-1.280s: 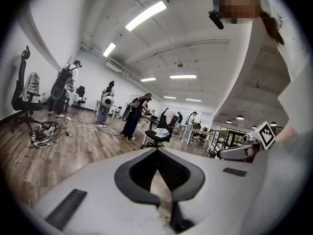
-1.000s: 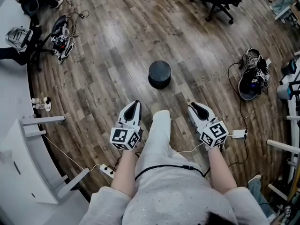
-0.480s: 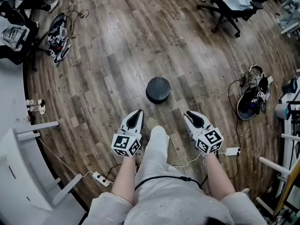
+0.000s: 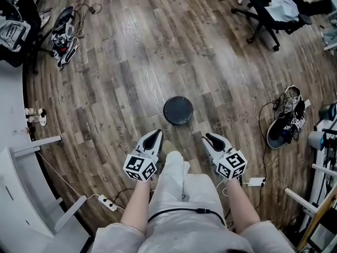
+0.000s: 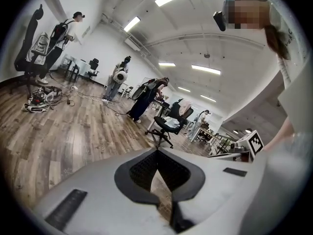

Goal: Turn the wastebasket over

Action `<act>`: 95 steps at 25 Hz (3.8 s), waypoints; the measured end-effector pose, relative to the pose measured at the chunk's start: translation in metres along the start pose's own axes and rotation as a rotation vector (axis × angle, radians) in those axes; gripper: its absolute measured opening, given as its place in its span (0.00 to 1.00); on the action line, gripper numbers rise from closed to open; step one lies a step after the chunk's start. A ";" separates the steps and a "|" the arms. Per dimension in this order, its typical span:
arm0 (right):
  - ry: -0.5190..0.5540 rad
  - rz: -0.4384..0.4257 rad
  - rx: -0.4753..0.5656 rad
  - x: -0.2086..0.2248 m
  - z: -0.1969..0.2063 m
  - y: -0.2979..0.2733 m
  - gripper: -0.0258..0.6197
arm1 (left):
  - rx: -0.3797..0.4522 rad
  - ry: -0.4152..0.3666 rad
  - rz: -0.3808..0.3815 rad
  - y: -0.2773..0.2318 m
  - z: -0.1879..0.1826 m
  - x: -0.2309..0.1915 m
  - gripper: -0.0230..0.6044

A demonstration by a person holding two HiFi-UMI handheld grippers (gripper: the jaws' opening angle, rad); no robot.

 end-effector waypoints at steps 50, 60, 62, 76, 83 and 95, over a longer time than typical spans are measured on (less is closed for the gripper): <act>-0.253 -0.065 -0.421 0.189 0.198 -0.396 0.34 | -0.262 0.579 -0.192 -0.172 0.282 -0.322 0.44; -0.234 -0.061 -0.262 0.176 0.160 -0.419 0.22 | -0.151 0.425 -0.268 -0.179 0.241 -0.341 0.41; -0.221 -0.078 -0.202 0.172 0.147 -0.431 0.22 | -0.109 0.367 -0.269 -0.182 0.222 -0.355 0.40; -0.046 -0.145 -0.146 0.149 0.167 -0.438 0.20 | -0.048 0.169 -0.199 -0.153 0.219 -0.359 0.40; -0.008 -0.179 -0.193 0.145 0.189 -0.422 0.22 | -0.088 0.292 -0.148 -0.124 0.259 -0.339 0.40; 0.064 -0.202 -0.339 0.150 0.276 -0.396 0.24 | -0.246 0.407 -0.102 -0.099 0.352 -0.312 0.40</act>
Point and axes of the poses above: the fingertips, and each gripper's own axes: y backward along the fingers, x to its right, z out of its underside, the point moved 9 cm from there along y, backward along the fingers, and after that the axes turned 15 degrees about z, right-handed, at the moved point
